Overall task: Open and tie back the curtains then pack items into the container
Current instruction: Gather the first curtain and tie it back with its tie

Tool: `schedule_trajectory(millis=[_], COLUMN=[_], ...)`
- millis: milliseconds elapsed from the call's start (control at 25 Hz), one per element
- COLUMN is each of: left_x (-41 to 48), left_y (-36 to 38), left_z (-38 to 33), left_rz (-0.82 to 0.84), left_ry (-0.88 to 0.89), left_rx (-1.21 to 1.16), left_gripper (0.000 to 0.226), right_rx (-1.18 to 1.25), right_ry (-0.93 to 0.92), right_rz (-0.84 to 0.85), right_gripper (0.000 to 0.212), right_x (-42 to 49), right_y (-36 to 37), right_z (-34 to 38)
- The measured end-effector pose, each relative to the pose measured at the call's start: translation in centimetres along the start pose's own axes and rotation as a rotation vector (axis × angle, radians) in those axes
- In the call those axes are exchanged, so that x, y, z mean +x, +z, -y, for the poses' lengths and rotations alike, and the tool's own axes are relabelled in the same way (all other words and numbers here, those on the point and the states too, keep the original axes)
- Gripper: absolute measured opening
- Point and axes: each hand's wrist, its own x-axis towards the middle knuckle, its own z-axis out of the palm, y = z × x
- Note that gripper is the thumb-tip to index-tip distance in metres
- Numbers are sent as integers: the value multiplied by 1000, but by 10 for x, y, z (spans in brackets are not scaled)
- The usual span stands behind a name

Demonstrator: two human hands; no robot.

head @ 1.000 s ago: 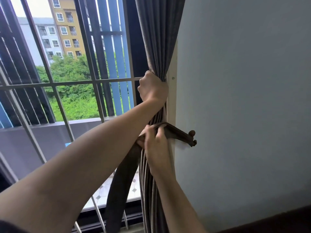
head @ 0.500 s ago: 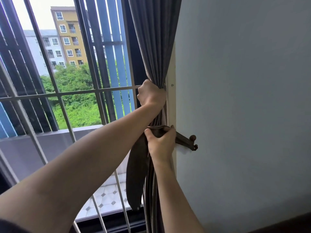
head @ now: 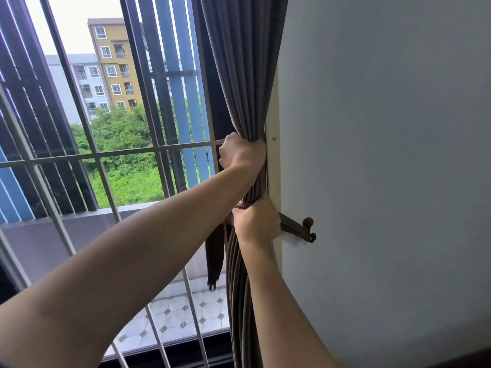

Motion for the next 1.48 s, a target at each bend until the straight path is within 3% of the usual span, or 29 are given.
schedule_trajectory(millis=[80, 200, 360, 440, 480, 560, 600, 720, 800, 880, 1040, 1200, 1480], left_x=[2, 3, 10, 15, 15, 12, 10, 1, -2, 1, 5, 9, 13], left_y=[0, -3, -23, -43, -52, -62, -60, -46, -40, -39, -37, -45, -42], left_z=[1, 4, 24, 48, 63, 104, 127, 173, 178, 175, 175, 172, 171], left_rz=[-10, 43, 425, 620, 634, 526, 478, 570, 640, 588, 603, 620, 450], left_ry=[-27, -10, 204, 225, 195, 128, 126, 155, 209, 261, 225, 171, 415], left_rx=[-54, -87, -216, -484, -588, -575, -437, -116, -116, -104, -221, -314, 2], left_gripper=[19, 25, 74, 58, 44, 33, 31, 31, 22, 8, 26, 14, 3], right_rx=[-44, -85, -113, -119, -123, -107, -88, -87, -111, -127, -130, -121, -124], right_ry=[-9, -38, -87, -96, -105, -126, -139, -189, -213, -236, -263, -269, -271], right_rz=[-19, -13, 10, 41, 61, 95, 104, 102, 99, 104, 173, 264, 336], right_gripper=[38, 38, 50, 50, 50, 49, 50, 50, 48, 51, 55, 59, 59], right_x=[-2, 2, 10, 13, 14, 14, 14, 11, 10, 10, 15, 18, 21], right_y=[-3, -7, -10, -11, -11, -16, -19, -29, -36, -39, -42, -45, -50], right_z=[1, 0, -5, -7, -8, -11, -13, -16, -18, -21, -24, -20, -17])
